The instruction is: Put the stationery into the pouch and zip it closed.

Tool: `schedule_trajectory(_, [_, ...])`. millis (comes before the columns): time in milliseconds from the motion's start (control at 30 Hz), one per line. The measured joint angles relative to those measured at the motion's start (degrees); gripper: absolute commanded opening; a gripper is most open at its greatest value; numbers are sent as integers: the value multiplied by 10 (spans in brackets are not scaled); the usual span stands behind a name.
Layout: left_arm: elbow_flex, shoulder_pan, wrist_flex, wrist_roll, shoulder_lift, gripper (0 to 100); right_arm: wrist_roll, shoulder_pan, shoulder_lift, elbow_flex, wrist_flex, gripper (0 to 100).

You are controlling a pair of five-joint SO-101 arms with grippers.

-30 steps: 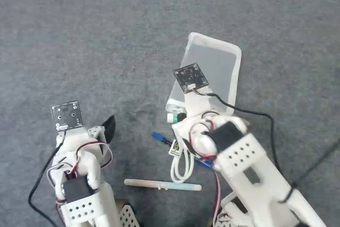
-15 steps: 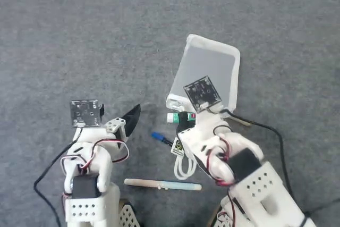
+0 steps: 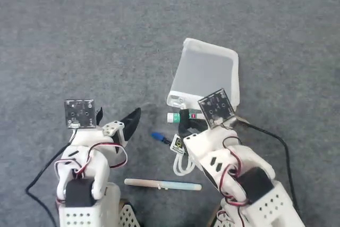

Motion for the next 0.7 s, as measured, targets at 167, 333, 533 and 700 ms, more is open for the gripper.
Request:
schedule_trajectory(167, [-37, 18, -1, 22, 0, 344, 0, 0, -59, 25, 0, 6])
schedule_trajectory(333, [-69, 33, 11, 25, 0, 344, 0, 1, -113, 40, 0, 6])
schedule_trajectory(533, [-84, 85, 16, 29, 0, 344, 0, 33, -149, 46, 0, 6])
schedule_trajectory(700, [-84, 134, 16, 30, 0, 344, 0, 33, -153, 46, 0, 6])
